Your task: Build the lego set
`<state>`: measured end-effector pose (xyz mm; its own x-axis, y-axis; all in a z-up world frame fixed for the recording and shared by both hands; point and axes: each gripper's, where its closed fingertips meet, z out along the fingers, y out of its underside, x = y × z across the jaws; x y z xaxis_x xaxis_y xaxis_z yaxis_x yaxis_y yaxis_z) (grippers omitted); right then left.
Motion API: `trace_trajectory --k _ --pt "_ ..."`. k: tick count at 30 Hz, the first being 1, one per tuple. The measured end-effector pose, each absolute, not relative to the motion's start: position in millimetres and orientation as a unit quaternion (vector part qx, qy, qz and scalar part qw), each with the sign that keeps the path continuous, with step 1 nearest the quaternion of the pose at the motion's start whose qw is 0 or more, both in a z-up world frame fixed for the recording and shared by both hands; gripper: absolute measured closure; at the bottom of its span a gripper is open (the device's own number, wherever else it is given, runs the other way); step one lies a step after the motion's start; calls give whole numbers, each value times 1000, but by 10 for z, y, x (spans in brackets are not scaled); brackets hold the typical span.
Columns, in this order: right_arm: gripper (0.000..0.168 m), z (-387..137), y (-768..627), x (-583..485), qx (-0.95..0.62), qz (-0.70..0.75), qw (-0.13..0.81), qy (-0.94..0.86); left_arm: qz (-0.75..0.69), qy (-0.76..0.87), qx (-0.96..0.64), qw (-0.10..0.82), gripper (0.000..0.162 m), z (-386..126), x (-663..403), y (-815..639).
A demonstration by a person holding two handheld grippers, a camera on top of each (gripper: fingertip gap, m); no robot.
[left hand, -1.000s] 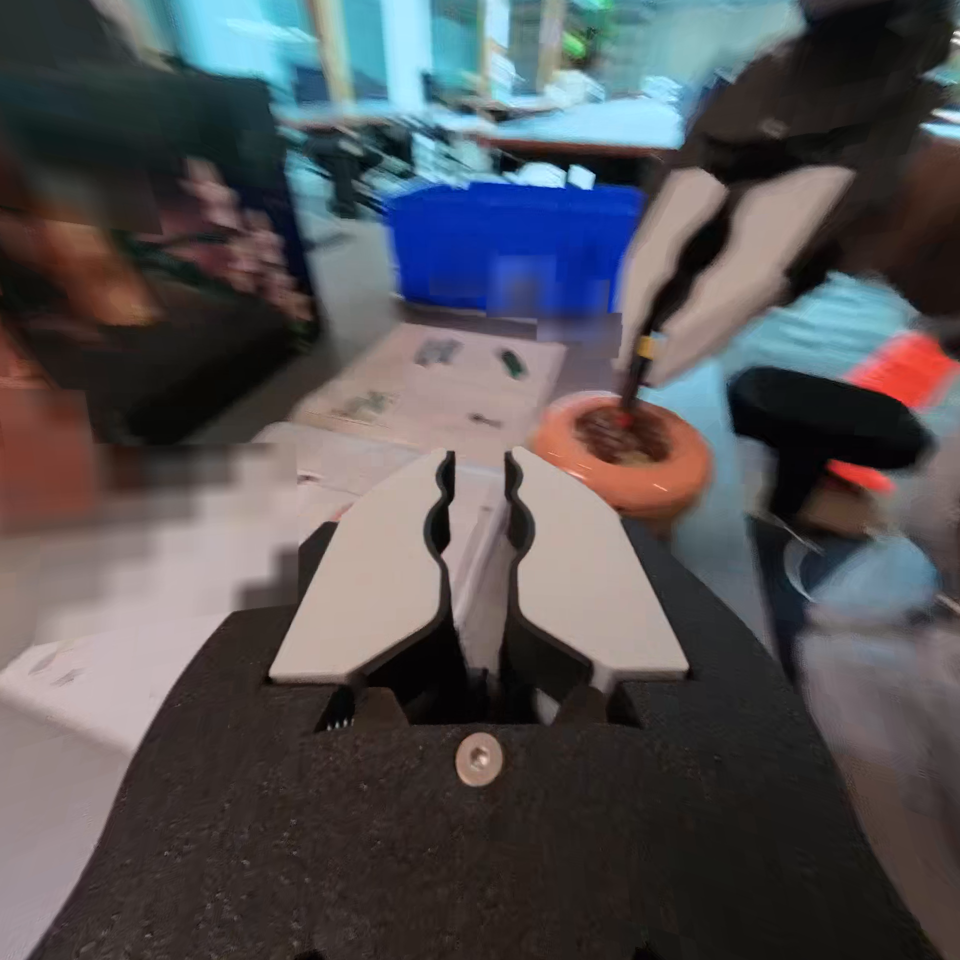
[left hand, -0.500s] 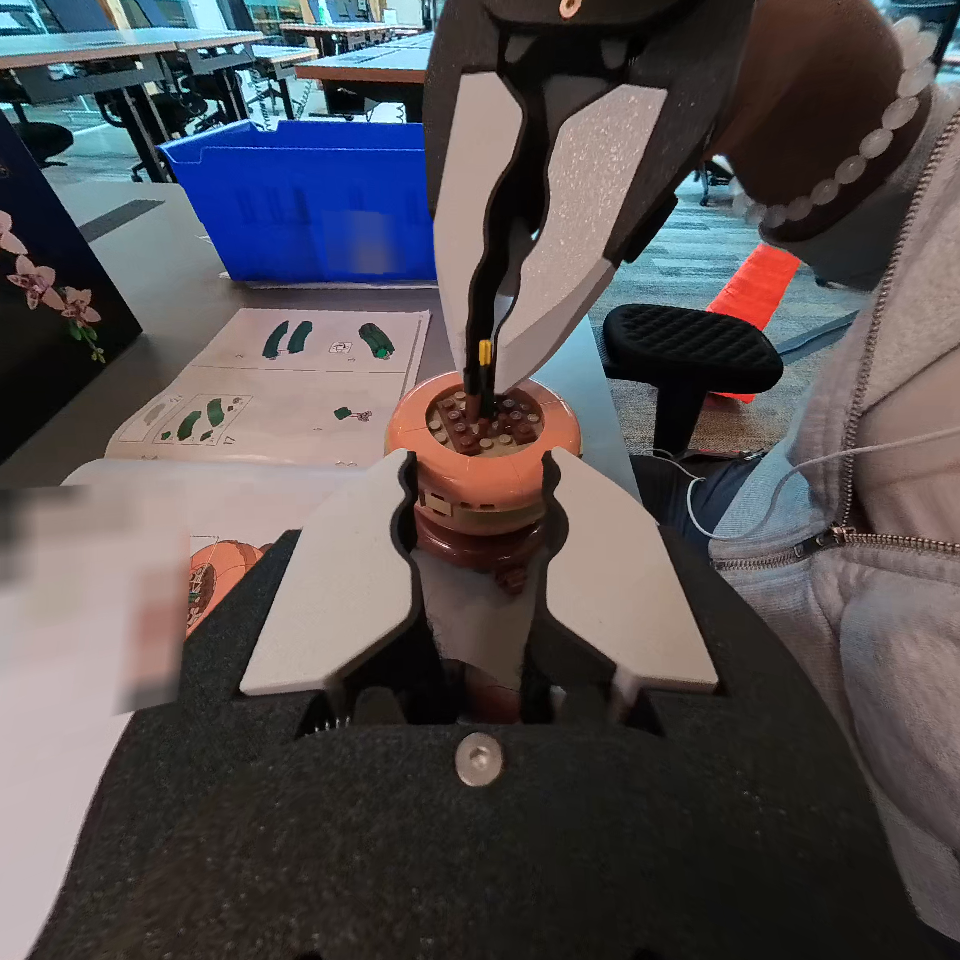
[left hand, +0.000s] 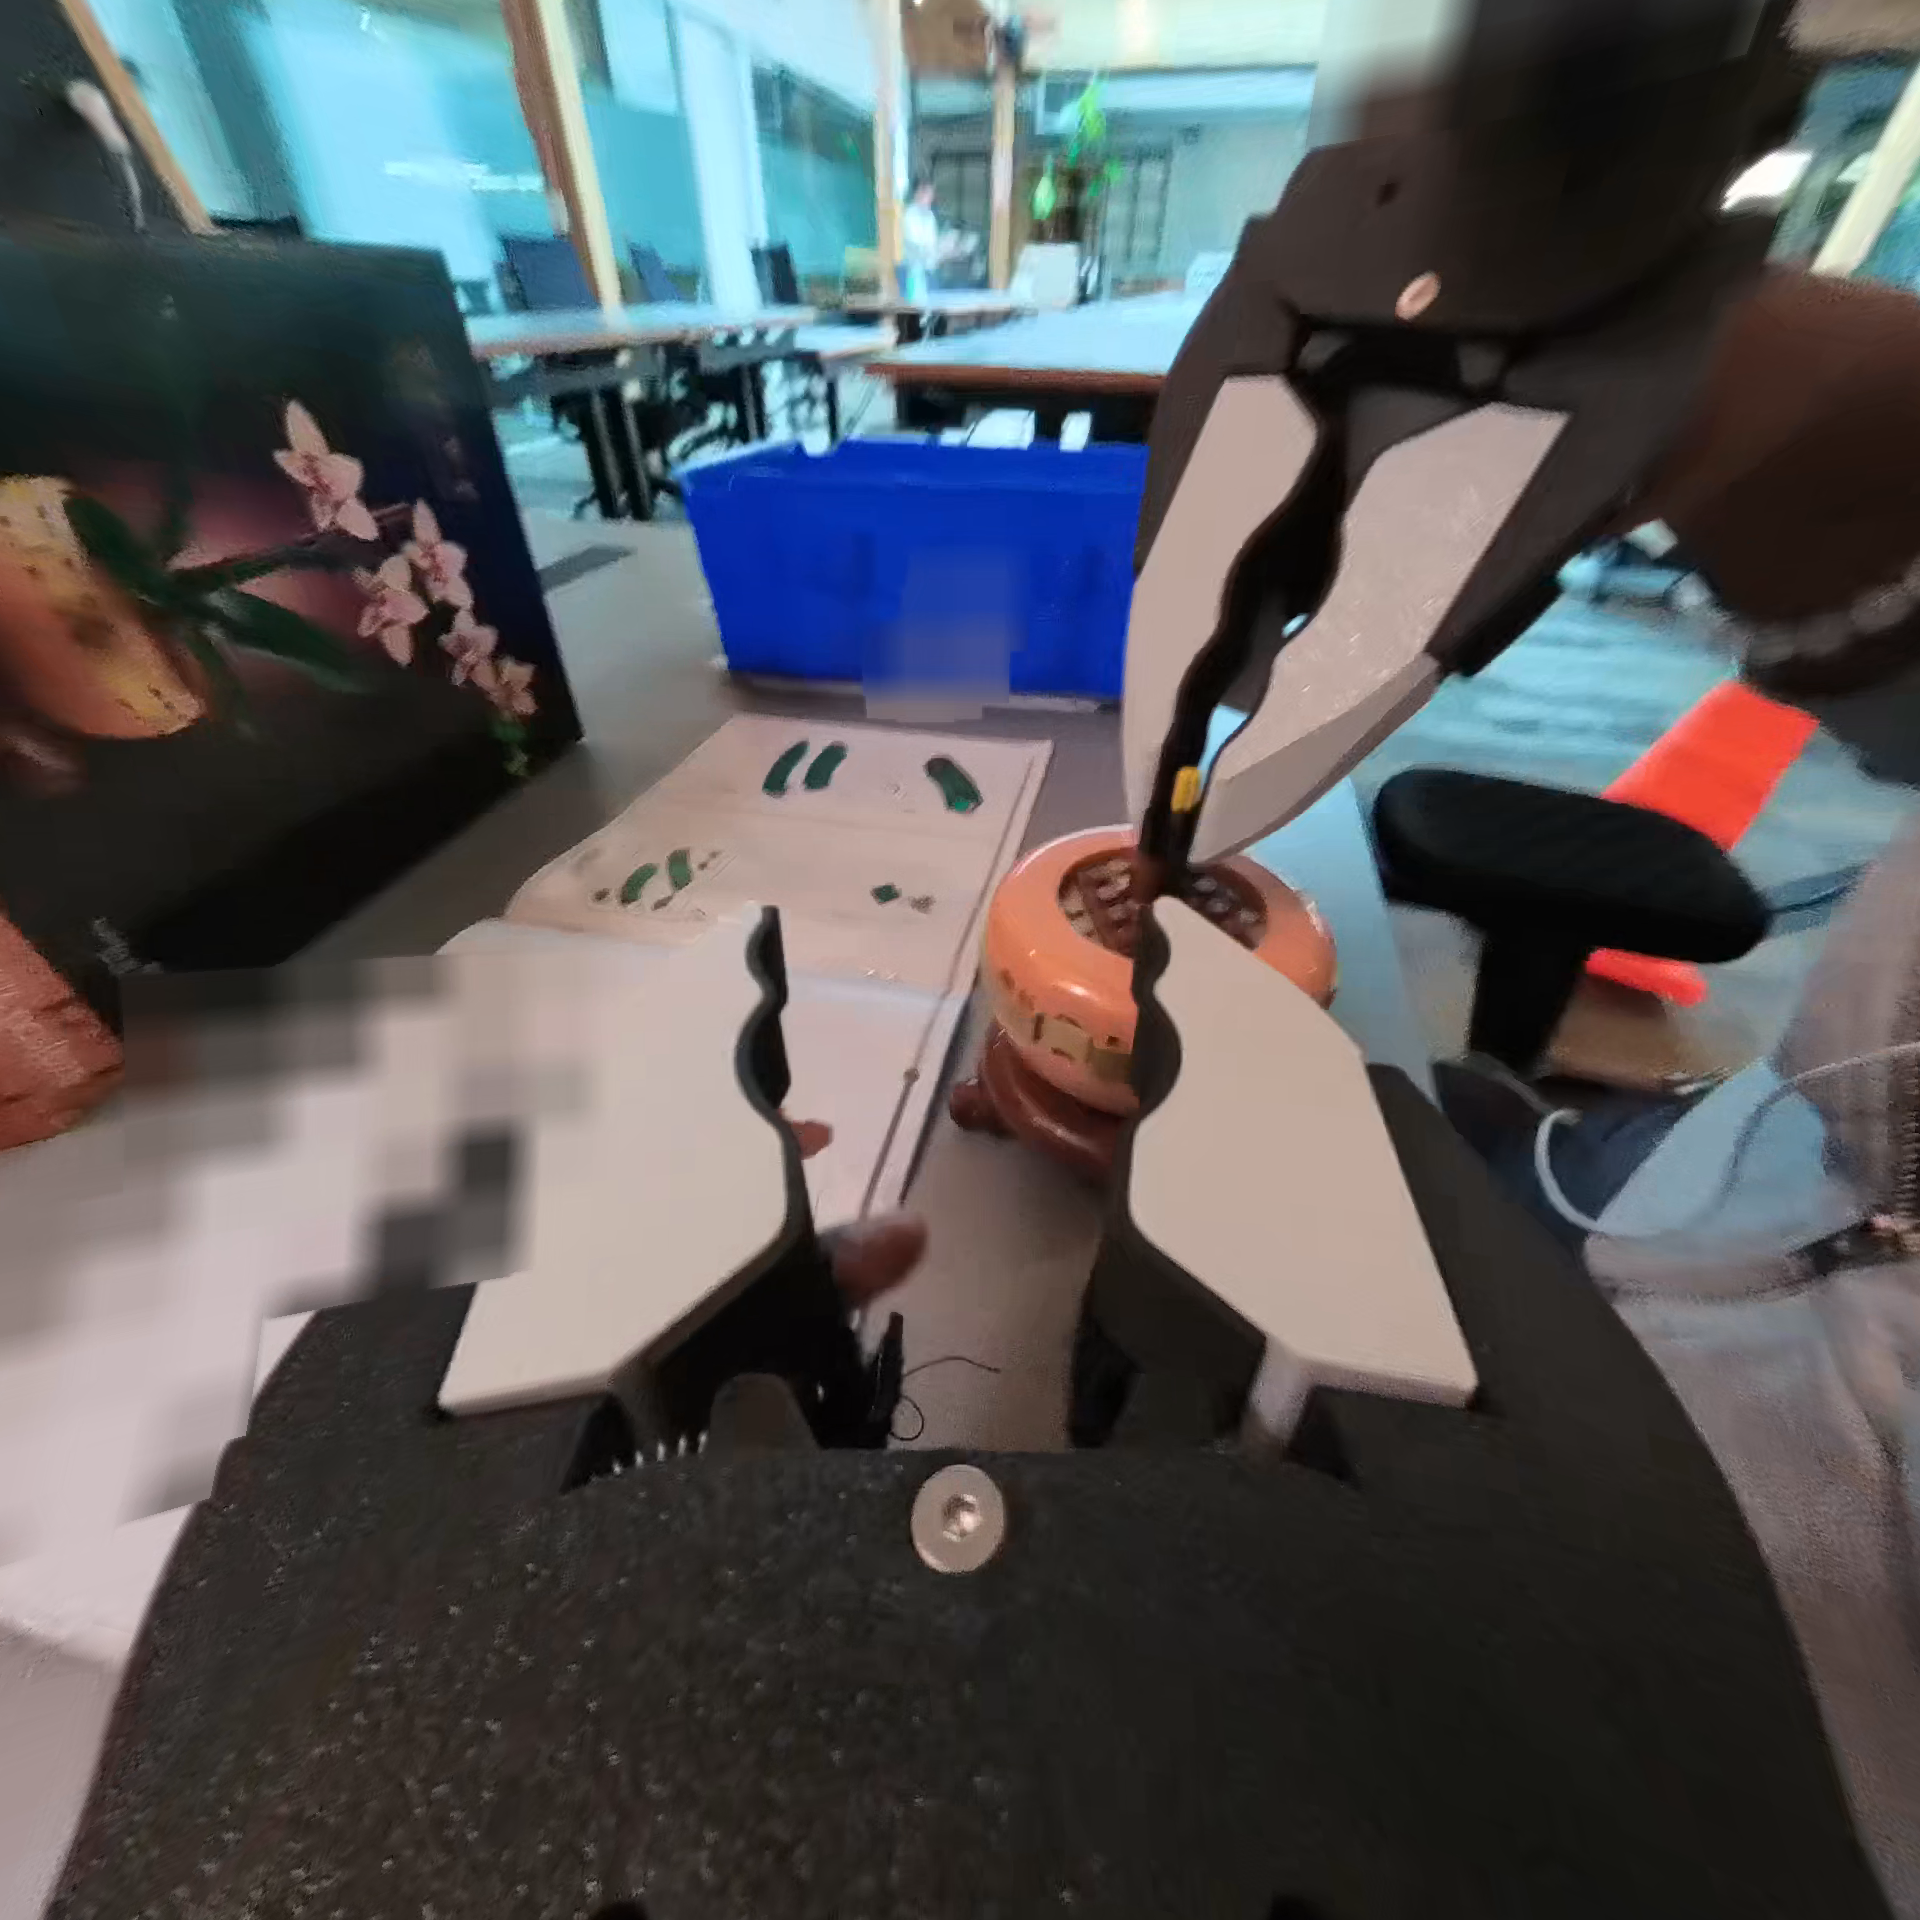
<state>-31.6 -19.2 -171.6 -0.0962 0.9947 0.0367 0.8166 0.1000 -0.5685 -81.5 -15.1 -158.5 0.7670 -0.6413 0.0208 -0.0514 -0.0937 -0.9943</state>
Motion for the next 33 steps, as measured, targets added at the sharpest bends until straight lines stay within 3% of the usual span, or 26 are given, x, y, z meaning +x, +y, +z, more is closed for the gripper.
trace_trajectory --k 5,9,13,18,21,33 --pt "161 -1717 -201 -315 -631 221 219 -710 -399 201 -629 636 69 -1313 -492 -216" --pt "161 -1716 -202 -325 -622 237 226 -711 -348 238 -672 608 51 -1553 -306 -165" --pt "161 -1713 -202 -336 -612 259 227 -712 -220 314 -716 583 58 -1780 -358 -171" --pt "161 -1717 -201 -336 -596 271 219 -724 -224 327 -746 534 61 -1985 -287 -136" --pt "161 -1718 -196 -343 -586 264 221 -733 -222 346 -735 539 76 -1979 -242 -185" --pt "161 -1719 -174 -357 -538 283 200 -769 -98 154 -800 572 77 -1985 -291 -146"
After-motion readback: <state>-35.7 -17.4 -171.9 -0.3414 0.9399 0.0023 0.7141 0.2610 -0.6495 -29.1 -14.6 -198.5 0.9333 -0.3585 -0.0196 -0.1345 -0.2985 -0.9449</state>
